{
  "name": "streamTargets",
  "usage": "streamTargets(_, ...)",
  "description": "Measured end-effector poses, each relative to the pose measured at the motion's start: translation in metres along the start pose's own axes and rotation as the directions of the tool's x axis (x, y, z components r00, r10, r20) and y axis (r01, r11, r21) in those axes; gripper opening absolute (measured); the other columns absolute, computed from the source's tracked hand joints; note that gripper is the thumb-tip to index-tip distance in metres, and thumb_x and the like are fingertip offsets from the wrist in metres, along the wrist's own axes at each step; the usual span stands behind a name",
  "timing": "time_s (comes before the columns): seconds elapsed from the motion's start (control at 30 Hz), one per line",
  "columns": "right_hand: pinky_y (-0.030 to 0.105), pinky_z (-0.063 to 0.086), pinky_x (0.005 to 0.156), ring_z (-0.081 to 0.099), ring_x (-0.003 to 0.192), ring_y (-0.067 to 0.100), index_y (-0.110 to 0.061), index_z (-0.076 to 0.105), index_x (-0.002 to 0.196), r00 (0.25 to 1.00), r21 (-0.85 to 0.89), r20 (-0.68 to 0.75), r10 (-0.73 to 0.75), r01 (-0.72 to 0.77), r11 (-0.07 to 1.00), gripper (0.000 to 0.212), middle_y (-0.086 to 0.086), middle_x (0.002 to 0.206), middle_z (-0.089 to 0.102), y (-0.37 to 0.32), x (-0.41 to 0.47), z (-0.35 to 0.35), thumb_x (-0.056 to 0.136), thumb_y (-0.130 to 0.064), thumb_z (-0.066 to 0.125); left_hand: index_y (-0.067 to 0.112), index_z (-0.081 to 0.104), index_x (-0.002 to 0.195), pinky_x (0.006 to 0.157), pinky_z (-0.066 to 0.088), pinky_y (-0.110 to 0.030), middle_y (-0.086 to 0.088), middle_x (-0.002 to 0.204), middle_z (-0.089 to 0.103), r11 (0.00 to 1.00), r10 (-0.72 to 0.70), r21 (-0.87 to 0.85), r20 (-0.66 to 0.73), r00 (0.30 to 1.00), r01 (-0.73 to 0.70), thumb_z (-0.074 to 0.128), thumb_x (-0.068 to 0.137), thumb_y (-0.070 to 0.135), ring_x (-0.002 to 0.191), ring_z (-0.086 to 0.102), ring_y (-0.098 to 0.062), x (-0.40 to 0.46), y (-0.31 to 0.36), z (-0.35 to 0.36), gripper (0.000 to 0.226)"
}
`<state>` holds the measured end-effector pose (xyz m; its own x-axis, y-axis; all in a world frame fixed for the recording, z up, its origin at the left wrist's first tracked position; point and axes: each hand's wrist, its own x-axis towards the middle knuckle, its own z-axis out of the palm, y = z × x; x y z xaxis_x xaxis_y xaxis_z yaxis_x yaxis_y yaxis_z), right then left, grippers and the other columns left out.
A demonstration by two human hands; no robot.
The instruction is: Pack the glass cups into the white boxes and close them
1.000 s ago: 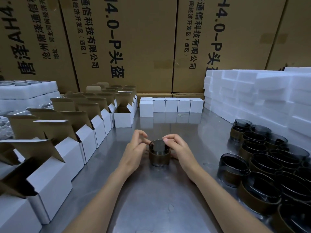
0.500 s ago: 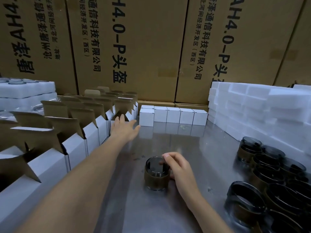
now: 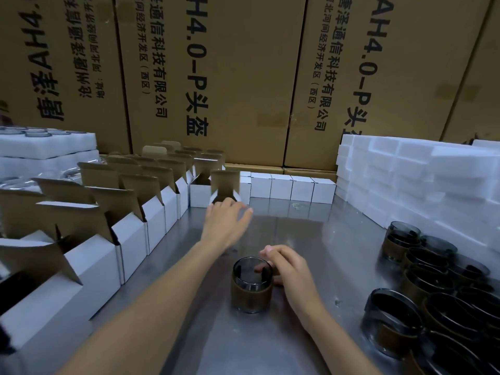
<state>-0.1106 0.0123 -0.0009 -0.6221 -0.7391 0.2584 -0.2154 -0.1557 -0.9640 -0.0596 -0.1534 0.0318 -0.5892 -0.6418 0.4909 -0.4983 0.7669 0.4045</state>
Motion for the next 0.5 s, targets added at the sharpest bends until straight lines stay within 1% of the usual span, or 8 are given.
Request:
streamTargets(0.1,0.03,0.045,0.066,0.063,0.07,0.017,-0.012,0.065,0.082,1.0,0.014,-0.022,0.018,-0.017,1.0,0.017,0.006,0.068,0.066,-0.001,0.0,-0.001,0.093,-0.023,0.057,0.018,0.064,0.117,0.102,0.035,-0.041,-0.004,0.115,0.062,0.989,-0.004,-0.146,0.009,1.0,0.005,0.033,0.1,0.041,0.106,0.055,-0.021,-0.022,0.031,-0.01,0.042)
streamTargets(0.17,0.03,0.046,0.064,0.061,0.074,0.017,-0.017,0.063,0.082,0.996,0.044,-0.089,0.018,-0.014,0.999,0.012,-0.001,0.071,0.065,-0.001,0.001,-0.001,0.093,-0.02,0.057,0.018,0.064,0.09,0.096,0.038,-0.041,-0.002,0.092,0.061,0.988,-0.002,-0.156,0.033,0.999,0.007,0.031,0.1,0.041,0.095,0.055,-0.022,-0.036,0.047,-0.017,0.042)
streamTargets(0.23,0.028,0.046,0.064,0.06,0.083,0.016,-0.022,0.061,0.086,0.984,0.041,-0.175,0.005,0.002,0.999,0.009,-0.005,0.081,0.064,0.001,0.002,-0.003,0.092,-0.018,0.056,0.021,0.047,0.065,0.089,0.04,-0.041,0.002,0.071,0.05,0.985,0.0,-0.169,0.067,0.998,0.012,0.028,0.101,0.041,0.08,0.051,-0.022,-0.05,0.06,-0.024,0.045)
streamTargets(0.27,0.031,0.047,0.067,0.06,0.091,0.018,-0.023,0.06,0.089,0.977,0.039,-0.212,-0.003,0.011,0.999,0.008,-0.005,0.089,0.063,0.001,0.003,-0.003,0.092,-0.017,0.056,0.022,0.045,0.064,0.086,0.041,-0.04,0.002,0.068,0.05,0.982,-0.003,-0.187,0.086,0.996,0.019,0.027,0.101,0.042,0.077,0.05,-0.021,-0.056,0.065,-0.027,0.046)
streamTargets(0.3,0.036,0.05,0.074,0.06,0.099,0.019,-0.023,0.059,0.094,0.971,0.039,-0.238,-0.002,0.011,0.999,0.008,-0.005,0.096,0.062,0.001,0.004,-0.004,0.092,-0.016,0.056,0.022,0.052,0.072,0.082,0.042,-0.038,0.002,0.074,0.055,0.979,-0.008,-0.204,0.103,0.995,0.029,0.026,0.101,0.044,0.078,0.05,-0.02,-0.061,0.069,-0.03,0.044)
streamTargets(0.37,0.047,0.048,0.094,0.056,0.11,0.019,-0.02,0.058,0.107,0.965,0.027,-0.263,0.007,-0.001,1.0,0.015,-0.003,0.109,0.059,0.001,0.005,-0.004,0.092,-0.017,0.057,0.024,0.059,0.101,0.074,0.044,-0.034,0.003,0.093,0.064,0.975,-0.025,-0.22,0.072,0.997,0.04,0.03,0.1,0.044,0.087,0.056,-0.018,-0.07,0.074,-0.037,0.036)
streamTargets(0.4,0.049,0.045,0.099,0.054,0.113,0.017,-0.019,0.056,0.113,0.965,0.019,-0.263,0.01,-0.005,1.0,0.021,-0.004,0.113,0.057,0.001,0.005,-0.004,0.091,-0.018,0.058,0.026,0.059,0.106,0.072,0.047,-0.033,0.005,0.095,0.064,0.975,-0.016,-0.221,-0.011,1.0,0.014,0.034,0.099,0.041,0.087,0.058,-0.017,-0.072,0.074,-0.04,0.03)
streamTargets(0.5,0.048,0.043,0.102,0.049,0.118,0.013,-0.023,0.051,0.123,0.972,-0.011,-0.235,0.016,-0.02,1.0,0.034,-0.006,0.125,0.053,0.003,0.004,-0.005,0.092,-0.031,0.06,0.028,0.062,0.093,0.064,0.05,-0.026,0.012,0.091,0.063,0.95,-0.035,-0.305,-0.318,0.947,-0.067,0.047,0.093,0.024,0.078,0.059,-0.005,-0.074,0.069,-0.05,0.015)
